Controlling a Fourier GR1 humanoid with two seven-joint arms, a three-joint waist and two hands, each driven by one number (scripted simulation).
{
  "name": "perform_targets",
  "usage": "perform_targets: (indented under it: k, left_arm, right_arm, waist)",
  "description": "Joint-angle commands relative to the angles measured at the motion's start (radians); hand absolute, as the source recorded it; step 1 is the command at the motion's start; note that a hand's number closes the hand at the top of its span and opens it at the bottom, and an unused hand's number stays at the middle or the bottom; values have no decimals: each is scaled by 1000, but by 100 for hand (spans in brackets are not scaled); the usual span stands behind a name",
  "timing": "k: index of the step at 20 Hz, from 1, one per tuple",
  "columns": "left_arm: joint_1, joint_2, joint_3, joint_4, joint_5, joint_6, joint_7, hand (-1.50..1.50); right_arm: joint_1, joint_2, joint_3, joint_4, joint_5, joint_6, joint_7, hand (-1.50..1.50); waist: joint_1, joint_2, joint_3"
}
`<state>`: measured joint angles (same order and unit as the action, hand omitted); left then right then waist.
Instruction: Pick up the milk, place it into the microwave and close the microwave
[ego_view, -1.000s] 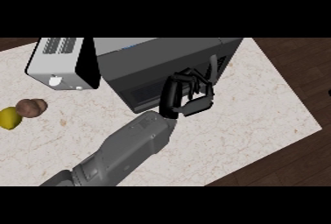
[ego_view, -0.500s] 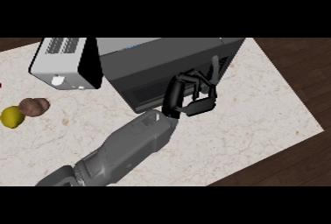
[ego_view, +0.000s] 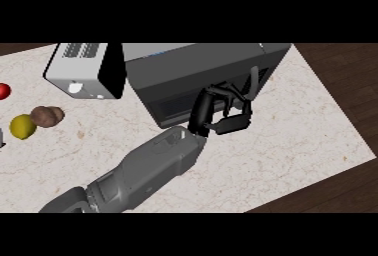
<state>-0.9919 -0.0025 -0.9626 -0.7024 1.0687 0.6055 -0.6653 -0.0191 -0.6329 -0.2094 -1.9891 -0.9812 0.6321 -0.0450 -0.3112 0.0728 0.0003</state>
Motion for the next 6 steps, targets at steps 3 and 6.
perform_targets:
  k: [3, 6]
  left_arm:
    - [67, 2, 60, 150, 64, 34, -1, -150]
    - [62, 2, 44, 156, 76, 30, 3, -150]
  right_arm:
    - [24, -21, -30, -19, -27, -7, 10, -150]
    - [51, -23, -28, -37, -31, -9, 20, -150]
  waist:
    - [41, 7, -3]
    - [43, 0, -2]
